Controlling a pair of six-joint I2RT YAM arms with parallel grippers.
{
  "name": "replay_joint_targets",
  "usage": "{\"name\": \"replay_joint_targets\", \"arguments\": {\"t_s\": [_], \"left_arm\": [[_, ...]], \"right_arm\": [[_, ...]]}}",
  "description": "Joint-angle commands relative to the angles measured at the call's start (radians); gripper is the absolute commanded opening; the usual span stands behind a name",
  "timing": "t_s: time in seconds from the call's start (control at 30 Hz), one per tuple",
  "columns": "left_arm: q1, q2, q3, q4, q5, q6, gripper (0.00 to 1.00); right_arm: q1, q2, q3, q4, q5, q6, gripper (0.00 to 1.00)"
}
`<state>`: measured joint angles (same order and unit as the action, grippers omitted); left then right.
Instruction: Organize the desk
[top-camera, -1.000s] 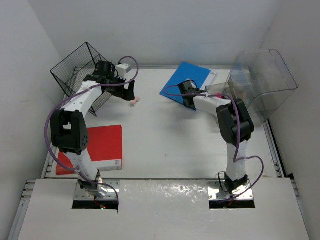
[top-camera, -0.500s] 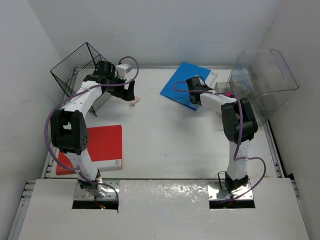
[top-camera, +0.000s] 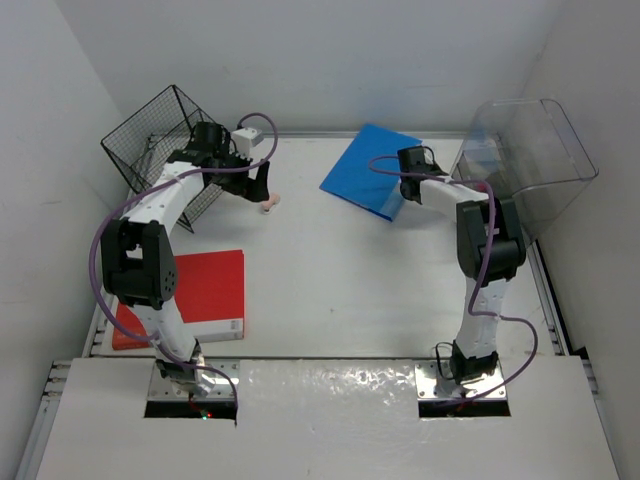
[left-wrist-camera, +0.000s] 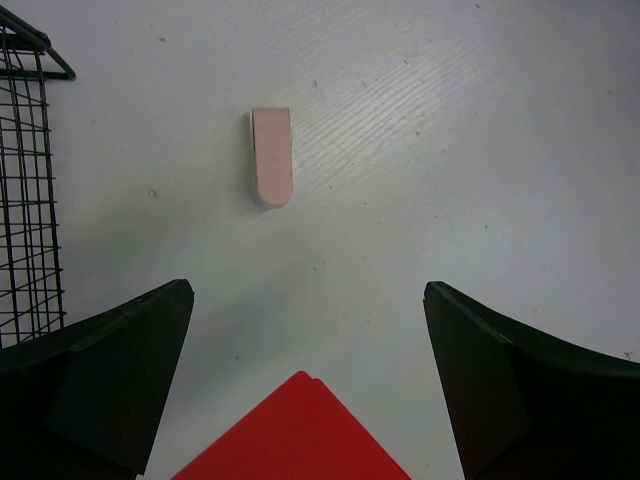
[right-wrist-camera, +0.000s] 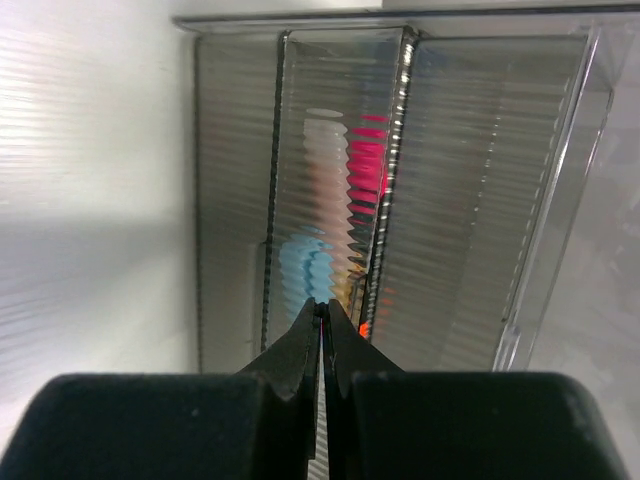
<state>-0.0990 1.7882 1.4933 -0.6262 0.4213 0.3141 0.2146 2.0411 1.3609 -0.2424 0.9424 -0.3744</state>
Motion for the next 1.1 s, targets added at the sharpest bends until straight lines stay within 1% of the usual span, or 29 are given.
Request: {"name": "replay_joint_targets", "arguments": {"t_s": [0.0,0.37,0.47,0.53,0.6,0.63,0.7,0.73,0.8,0.83,0.93,1.07], "left_arm": [[0.002,-0.004,0.015,0.016,0.001,0.017,0.99],[0.002,-0.019,0.016,0.011,-0.007,0.033,0.99],[0.002,-0.018,0.018,0.011,-0.010,0.034,0.99],[0.002,-0.015,0.021,0.011,-0.010,0.034,0.99],[0.002,-0.012,0.022,0.010,-0.007,0.031,0.99],[0.002,-0.010,0.024,0.008,-0.006,0.029,0.99],[0.002,-0.010,0.021,0.006,-0.001,0.029,0.99],[0.004,-0.010,0.021,0.003,0.000,0.031,0.99],[0.002,-0.010,0.022,-0.001,0.002,0.037,0.99],[0.002,-0.010,0.022,-0.004,0.001,0.039,0.99],[0.002,-0.010,0.022,-0.004,0.005,0.040,0.99],[0.002,-0.007,0.021,-0.006,0.011,0.042,0.99]], "right_arm": [[-0.015,-0.036,0.037,0.051,0.035,-0.060,0.00],[-0.044,0.002,0.079,0.031,0.027,-0.089,0.00],[-0.037,-0.001,0.084,0.017,0.029,-0.089,0.00],[-0.006,-0.001,0.075,0.020,0.026,-0.130,0.01],[0.026,-0.012,0.034,0.073,0.019,-0.184,0.04],[0.052,-0.015,0.021,0.080,0.010,-0.182,0.06],[0.065,-0.013,0.015,0.063,-0.008,-0.141,0.19],[0.066,-0.004,0.012,0.061,-0.010,-0.127,0.29],[0.065,0.019,0.003,0.090,0.036,-0.156,0.34],[0.063,0.034,0.003,0.100,0.091,-0.178,0.37],[0.058,0.080,0.006,0.106,0.121,-0.204,0.38],[0.037,0.097,0.012,0.107,0.119,-0.176,0.37]]}}
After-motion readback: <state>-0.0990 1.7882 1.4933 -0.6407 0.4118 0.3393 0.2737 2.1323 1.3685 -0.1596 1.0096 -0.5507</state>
